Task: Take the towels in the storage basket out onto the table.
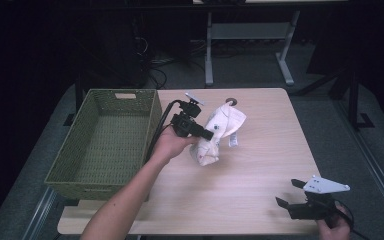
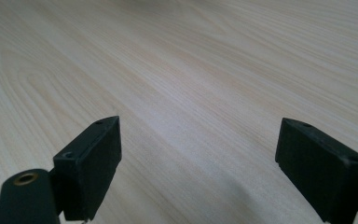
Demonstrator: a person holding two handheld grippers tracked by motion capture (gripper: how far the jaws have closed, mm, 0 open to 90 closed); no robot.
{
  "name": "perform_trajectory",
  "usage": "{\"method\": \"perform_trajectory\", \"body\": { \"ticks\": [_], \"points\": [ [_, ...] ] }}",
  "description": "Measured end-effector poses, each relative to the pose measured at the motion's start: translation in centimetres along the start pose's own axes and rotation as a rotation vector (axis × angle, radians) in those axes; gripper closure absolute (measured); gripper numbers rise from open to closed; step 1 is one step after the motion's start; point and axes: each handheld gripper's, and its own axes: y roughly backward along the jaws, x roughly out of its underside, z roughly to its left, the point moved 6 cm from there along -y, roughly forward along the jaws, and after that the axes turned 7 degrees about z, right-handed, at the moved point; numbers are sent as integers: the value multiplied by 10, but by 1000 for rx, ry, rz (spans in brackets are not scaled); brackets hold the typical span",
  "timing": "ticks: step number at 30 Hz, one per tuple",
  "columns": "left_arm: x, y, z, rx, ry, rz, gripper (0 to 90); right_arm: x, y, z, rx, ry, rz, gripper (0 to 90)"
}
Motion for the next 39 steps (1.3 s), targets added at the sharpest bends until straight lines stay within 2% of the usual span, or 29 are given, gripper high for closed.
{"method": "perform_trajectory", "body": {
  "ticks": [6, 8, 10, 18, 23, 26, 39],
  "points": [
    [-3, -15, -1, -10, 9, 26, 729, 0, 1, -1, 2, -3, -1, 140],
    [-3, -21, 0, -26, 7, 40, 729, 0, 1, -1, 2, -5, -3, 140],
    [-3, -28, 1, -20, 24, 44, 725, 0, 1, -1, 2, -8, -4, 140],
    [0, -53, 8, -40, 44, 78, 726, 0, 2, -1, 1, -11, -6, 140],
    [3, -68, 9, -58, 42, 112, 720, 0, 2, -1, 1, -7, -8, 139],
    [4, -75, 7, -48, 59, 103, 713, 0, 2, -1, 0, -7, -9, 140],
    [5, -87, 7, -54, 78, 99, 687, 0, 1, 1, -3, -2, -11, 140]
  ]
}}
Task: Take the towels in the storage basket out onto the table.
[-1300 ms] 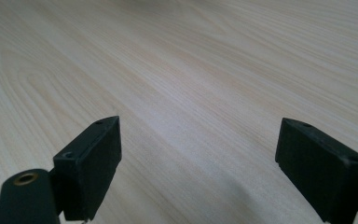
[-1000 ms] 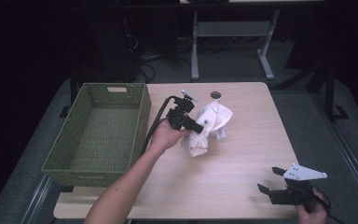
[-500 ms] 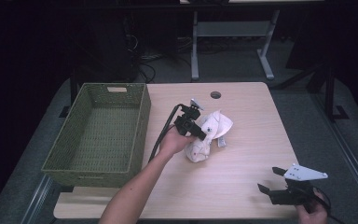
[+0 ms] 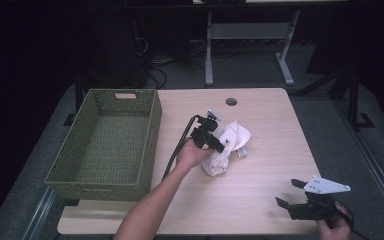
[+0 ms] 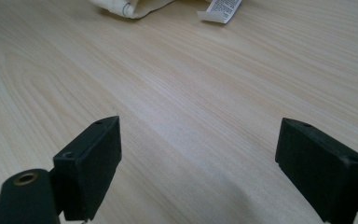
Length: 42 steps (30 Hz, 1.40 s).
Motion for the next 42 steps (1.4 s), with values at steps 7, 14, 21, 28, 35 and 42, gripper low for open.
{"method": "perform_trajectory", "body": {
  "ticks": [7, 14, 21, 28, 35, 42],
  "points": [
    [0, -5, -3, 20, 1, -9, 640, 0, 0, 0, 2, 1, 1, 139],
    [1, -4, -11, 43, -9, -39, 520, 1, -1, 1, 3, 1, 9, 139],
    [5, 7, -8, 62, -13, -92, 466, 0, -2, 2, 2, 7, 12, 140],
    [13, 17, -8, 78, -31, -124, 429, 2, -2, 0, 6, 0, 20, 139],
    [21, 24, -9, 106, -42, -177, 382, 3, -4, -2, 12, -5, 26, 140],
    [29, 30, -9, 111, -51, -198, 347, 4, -8, -2, 12, -4, 43, 140]
  ]
}}
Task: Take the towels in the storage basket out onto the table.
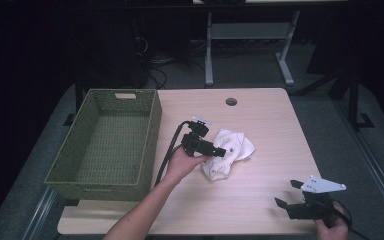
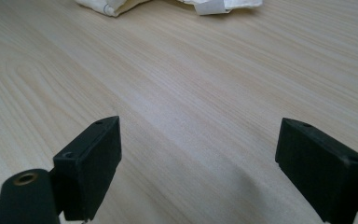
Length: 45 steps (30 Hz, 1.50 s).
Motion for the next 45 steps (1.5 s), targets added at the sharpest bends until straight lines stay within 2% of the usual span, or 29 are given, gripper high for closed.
{"method": "perform_trajectory", "body": {
  "ticks": [6, 8, 15, 20, 22, 29, 45],
  "points": [
    [9, 4, -2, 12, -13, -12, 324, 0, -1, 0, 1, -2, 6, 139],
    [11, 5, -1, 0, -18, -13, 317, 1, -1, -1, 3, -1, 5, 140],
    [22, 9, -3, 8, -26, -30, 301, 1, 0, -1, 3, -6, 8, 140],
    [32, 9, -4, -13, -55, -10, 287, 1, -1, -1, 4, -3, 8, 140],
    [34, 9, -4, 5, -45, -17, 285, 1, -1, -1, 4, -5, 10, 140],
    [41, 15, -6, 12, -52, -28, 279, 2, -1, -1, 4, -6, 12, 140],
    [68, 24, -14, 3, -101, -35, 277, 2, -3, 0, 4, -2, 12, 140]
  ]
}}
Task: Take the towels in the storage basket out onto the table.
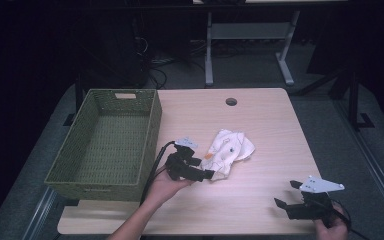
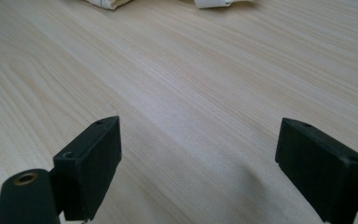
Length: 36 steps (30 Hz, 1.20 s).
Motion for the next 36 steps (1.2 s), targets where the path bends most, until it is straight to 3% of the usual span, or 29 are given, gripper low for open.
{"method": "perform_trajectory", "body": {
  "ticks": [11, 21, 36],
  "points": [
    [19, 4, -6, 24, -14, 0, 276, 1, 0, -2, 4, -5, 4, 140],
    [35, 5, -9, 13, -24, 3, 275, 2, -1, -1, 4, -11, 9, 140],
    [56, 5, -7, 16, -7, 8, 271, 1, -2, -1, 4, -6, 11, 140]
  ]
}}
